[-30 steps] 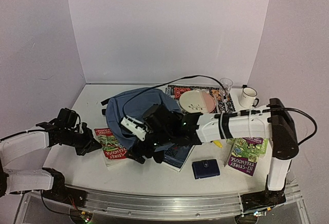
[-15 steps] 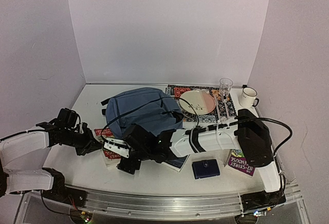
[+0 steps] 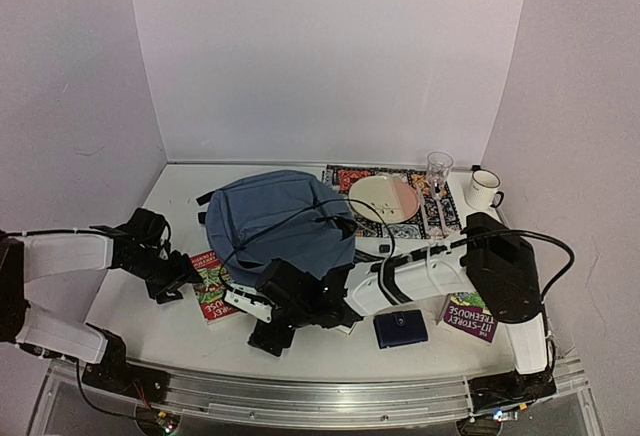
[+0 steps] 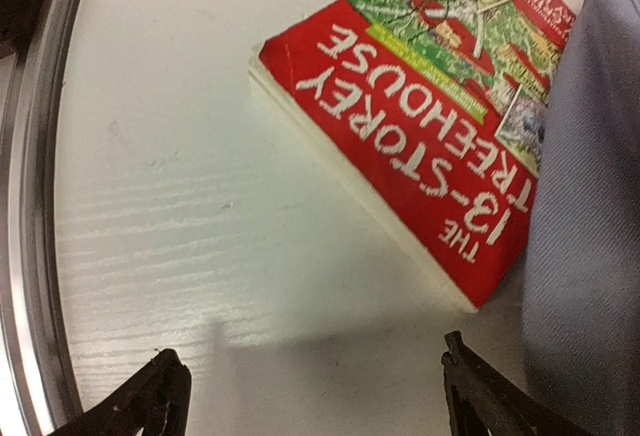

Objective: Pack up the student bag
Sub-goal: Adjust the book at the center of the board.

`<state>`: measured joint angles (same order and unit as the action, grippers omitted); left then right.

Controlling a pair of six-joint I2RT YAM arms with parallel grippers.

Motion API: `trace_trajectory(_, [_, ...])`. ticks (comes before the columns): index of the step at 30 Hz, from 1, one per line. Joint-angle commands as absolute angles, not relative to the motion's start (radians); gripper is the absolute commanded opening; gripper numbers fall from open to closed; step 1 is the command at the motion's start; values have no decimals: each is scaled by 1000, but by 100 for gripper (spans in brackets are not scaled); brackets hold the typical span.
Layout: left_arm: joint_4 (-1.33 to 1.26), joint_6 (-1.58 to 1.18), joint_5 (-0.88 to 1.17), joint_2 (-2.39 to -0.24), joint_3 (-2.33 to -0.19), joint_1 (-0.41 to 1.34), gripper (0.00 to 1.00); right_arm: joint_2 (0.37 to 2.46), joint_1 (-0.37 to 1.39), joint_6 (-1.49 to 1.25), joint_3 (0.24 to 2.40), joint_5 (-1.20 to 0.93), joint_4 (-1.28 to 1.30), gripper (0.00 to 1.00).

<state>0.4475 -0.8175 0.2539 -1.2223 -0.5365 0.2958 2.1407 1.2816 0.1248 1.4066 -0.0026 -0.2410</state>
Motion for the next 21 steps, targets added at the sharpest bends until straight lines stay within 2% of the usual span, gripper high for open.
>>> trace_trajectory(1, [426, -707, 202, -1347, -638, 299, 69, 2053, 1268, 35, 1358, -53, -221, 86])
trace_trajectory(7, [426, -693, 245, -1417, -602, 343, 64, 2059, 1187, -99, 1382, -105, -210, 86])
trace_trajectory(12, [426, -705, 278, -1389, -538, 370, 49, 2101, 1159, -214, 1444, -142, -207, 87])
trace_trajectory(14, [428, -707, 293, -1372, -524, 373, 46, 2124, 1151, -269, 1468, -159, -206, 86])
trace_trajectory(18, [435, -714, 300, -1334, -516, 376, 47, 2173, 1148, -332, 1520, -193, -205, 84])
trace_trajectory(21, [459, -716, 273, -1306, -550, 377, 59, 2206, 1147, -362, 1559, -194, -199, 84])
